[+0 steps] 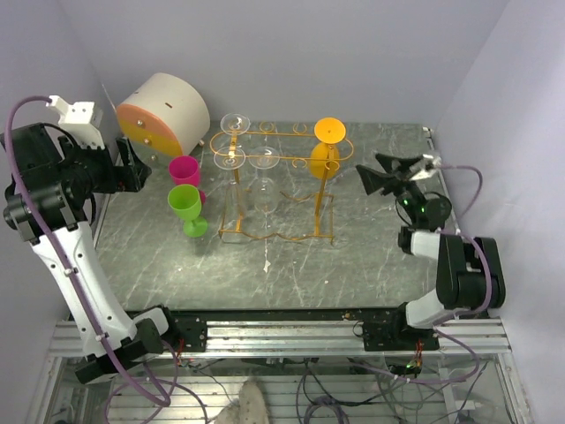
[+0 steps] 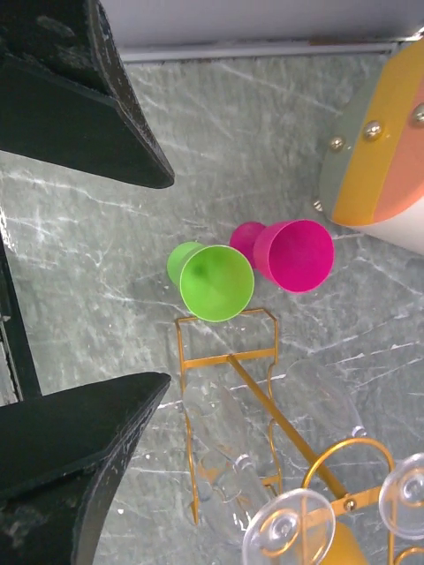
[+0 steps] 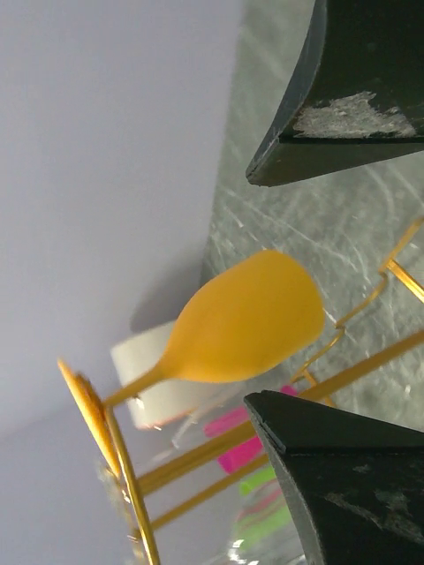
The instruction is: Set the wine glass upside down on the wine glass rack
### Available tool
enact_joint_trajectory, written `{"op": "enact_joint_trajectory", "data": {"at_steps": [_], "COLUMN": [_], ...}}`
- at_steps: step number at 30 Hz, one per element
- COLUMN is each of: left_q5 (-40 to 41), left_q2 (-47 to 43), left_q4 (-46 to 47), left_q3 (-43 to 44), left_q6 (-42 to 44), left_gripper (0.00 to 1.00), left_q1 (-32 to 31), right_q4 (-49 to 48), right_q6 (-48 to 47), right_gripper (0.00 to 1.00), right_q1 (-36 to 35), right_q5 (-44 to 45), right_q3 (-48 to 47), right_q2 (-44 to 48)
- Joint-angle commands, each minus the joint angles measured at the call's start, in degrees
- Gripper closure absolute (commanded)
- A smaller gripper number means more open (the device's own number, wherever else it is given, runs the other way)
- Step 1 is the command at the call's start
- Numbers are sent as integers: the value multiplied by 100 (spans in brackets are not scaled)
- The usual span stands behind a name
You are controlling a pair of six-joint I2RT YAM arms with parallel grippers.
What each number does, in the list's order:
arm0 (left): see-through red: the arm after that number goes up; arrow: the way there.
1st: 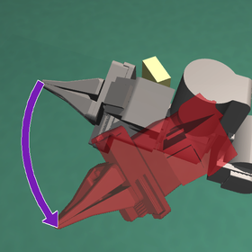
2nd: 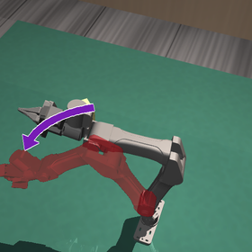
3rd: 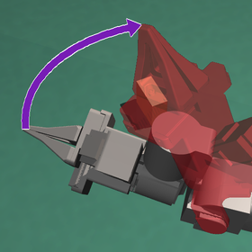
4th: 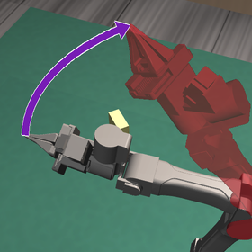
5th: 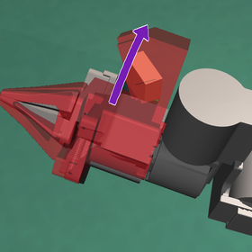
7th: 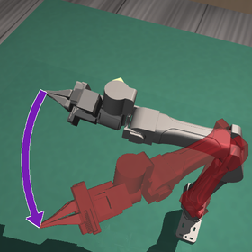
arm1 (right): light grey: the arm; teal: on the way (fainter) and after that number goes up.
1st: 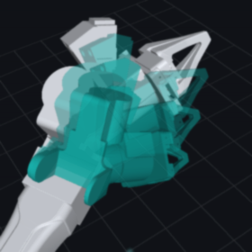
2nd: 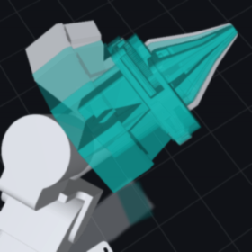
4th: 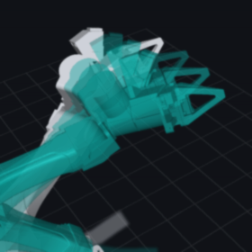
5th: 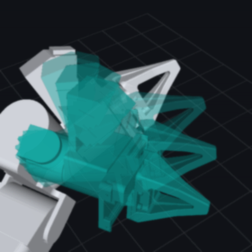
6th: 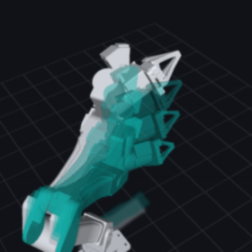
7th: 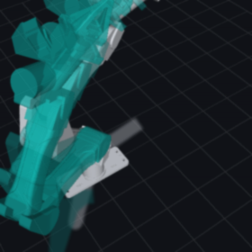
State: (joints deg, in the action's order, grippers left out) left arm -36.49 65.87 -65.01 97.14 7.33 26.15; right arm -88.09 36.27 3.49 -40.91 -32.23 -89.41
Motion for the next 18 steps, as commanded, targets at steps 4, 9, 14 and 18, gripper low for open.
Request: {"op": "enact_joint_trajectory", "data": {"at_steps": [4, 9, 14, 18], "left_q5": [553, 565, 1226, 1905], "left_q2": [993, 1481, 1484, 1535], "left_q4": [-1363, -1963, -1464, -674], "left_q3": [702, 949, 206, -424], "left_q6": [995, 1317, 762, 293], "left_gripper": [23, 40, 45, 50], "left_q1": [35, -127, -1229, -1748], "right_q4": [214, 4949, 6559, 6817], "right_q6": [2080, 1227, 1262, 2140], "right_gripper": [0, 0, 0, 0], "right_q1": [380, 146, 48, -49], "right_q5": [2105, 2532, 2982, 2785], "right_q3": [1796, 1518, 1565, 1514], "right_q2": [1750, 3722, 4981, 5020]}}
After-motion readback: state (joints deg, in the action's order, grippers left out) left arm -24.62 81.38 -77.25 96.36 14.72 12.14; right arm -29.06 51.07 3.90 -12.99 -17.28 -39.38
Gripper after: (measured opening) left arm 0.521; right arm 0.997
